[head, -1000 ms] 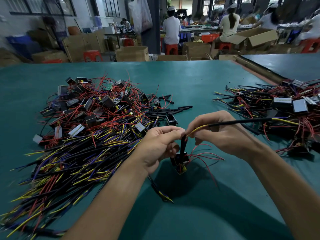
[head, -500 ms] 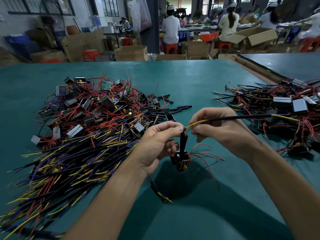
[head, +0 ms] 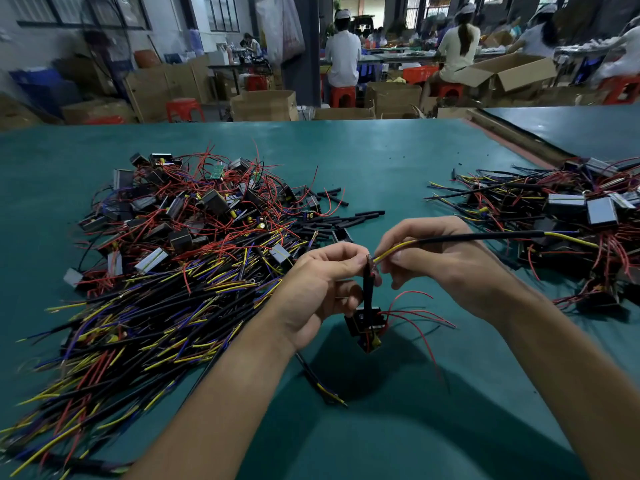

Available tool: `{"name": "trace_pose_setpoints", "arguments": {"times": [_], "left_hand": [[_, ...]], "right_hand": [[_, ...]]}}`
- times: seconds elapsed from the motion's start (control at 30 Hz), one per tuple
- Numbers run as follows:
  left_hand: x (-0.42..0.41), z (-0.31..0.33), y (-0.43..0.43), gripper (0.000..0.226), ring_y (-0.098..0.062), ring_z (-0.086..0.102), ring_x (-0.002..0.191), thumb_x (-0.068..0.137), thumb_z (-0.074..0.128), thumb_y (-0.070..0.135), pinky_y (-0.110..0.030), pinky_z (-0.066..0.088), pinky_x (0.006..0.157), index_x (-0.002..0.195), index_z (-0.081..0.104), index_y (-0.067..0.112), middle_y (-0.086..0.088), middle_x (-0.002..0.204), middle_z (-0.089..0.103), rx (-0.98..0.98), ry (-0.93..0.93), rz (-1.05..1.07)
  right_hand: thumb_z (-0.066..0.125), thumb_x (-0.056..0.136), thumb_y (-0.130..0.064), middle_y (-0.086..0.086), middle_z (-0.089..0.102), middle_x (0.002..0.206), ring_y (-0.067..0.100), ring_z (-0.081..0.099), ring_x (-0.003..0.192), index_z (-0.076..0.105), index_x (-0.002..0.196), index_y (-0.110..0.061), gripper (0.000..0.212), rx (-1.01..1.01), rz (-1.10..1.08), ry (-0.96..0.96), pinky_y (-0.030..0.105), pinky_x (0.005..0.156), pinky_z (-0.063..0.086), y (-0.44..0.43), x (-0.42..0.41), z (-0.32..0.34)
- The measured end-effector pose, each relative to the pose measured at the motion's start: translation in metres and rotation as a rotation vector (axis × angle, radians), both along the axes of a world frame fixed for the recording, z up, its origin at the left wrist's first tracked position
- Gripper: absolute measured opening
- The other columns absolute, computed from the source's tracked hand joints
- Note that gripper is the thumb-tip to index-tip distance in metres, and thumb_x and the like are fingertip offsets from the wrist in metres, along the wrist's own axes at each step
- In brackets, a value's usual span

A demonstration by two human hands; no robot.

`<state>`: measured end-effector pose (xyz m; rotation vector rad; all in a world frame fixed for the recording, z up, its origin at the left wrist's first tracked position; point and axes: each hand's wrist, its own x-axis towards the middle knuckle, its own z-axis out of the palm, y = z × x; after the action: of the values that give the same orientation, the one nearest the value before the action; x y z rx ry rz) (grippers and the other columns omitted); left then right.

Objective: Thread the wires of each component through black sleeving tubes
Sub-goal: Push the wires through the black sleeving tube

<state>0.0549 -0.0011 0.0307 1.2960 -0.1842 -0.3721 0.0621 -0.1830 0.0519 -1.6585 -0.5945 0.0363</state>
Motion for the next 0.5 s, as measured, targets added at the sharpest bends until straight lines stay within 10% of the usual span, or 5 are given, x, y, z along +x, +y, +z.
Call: {"name": "trace_pose_setpoints", "arguments": {"times": [0.5], "left_hand": [[0.0014,-0.0064,-0.0003,0.016,-0.005,0.045,0.042,0.070,0.070,0.030,-0.015,0.040,0.042,0.073,0.073,0.015,-0.002,0.071,0.070,0.020,-0.114,0.028]], "right_hand": [[0.058,0.079,-0.003,0.018,0.070,0.074,0.024,0.067,0.069,0.074,0.076,-0.009,0.017,0.016,0.026,0.041,0.031,0.065,0.057,-0.0032,0.0026,-0.0017]]}}
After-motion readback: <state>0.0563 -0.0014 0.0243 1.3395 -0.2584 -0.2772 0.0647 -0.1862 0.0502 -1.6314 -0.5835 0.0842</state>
